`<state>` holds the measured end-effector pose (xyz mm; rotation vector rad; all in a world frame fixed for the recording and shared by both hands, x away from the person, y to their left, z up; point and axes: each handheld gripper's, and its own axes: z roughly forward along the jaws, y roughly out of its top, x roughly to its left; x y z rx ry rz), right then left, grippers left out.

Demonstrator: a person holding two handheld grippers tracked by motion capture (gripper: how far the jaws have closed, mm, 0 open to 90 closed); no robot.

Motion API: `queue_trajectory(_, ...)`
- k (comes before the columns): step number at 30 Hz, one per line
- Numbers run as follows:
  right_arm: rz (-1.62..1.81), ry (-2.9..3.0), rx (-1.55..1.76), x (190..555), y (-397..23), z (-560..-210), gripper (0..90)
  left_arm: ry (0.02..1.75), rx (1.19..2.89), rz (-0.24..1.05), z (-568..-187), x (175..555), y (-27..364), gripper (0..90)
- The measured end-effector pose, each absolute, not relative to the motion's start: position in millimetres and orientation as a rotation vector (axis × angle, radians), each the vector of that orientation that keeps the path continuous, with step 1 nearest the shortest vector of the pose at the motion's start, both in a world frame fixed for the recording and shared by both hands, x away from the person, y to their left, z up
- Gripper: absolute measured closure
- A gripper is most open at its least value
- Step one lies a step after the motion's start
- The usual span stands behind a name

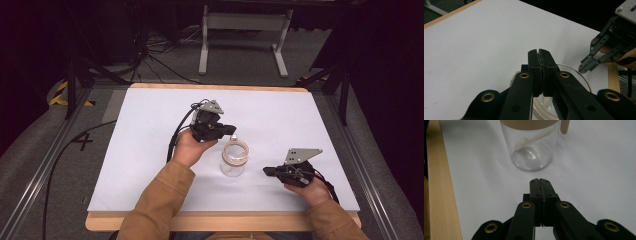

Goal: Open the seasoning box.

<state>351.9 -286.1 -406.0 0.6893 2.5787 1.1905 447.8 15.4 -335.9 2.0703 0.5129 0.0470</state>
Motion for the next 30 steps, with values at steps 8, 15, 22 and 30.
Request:
queue_trajectory(8, 1.19, 2.556, 0.692, 342.5, -287.4, -403.8, 89.8, 0.535, 2.112, 0.069, -348.1, 459.7, 4.0, 89.2)
queue_trajectory(15, 1.21, 2.556, 0.641, 334.4, -278.9, -398.5, 89.8, 0.541, 2.143, 0.091, -349.4, 461.5, 4.7, 89.2)
queue_trajectory(22, 1.217, 2.557, 0.618, 331.8, -272.6, -397.3, 89.8, 0.545, 2.157, 0.07, -353.1, 463.5, 2.9, 89.2)
queue_trajectory(30, 1.248, 2.538, 0.653, 331.6, -265.7, -391.5, 89.8, 0.549, 2.147, 0.069, -354.7, 465.8, 4.0, 89.5)
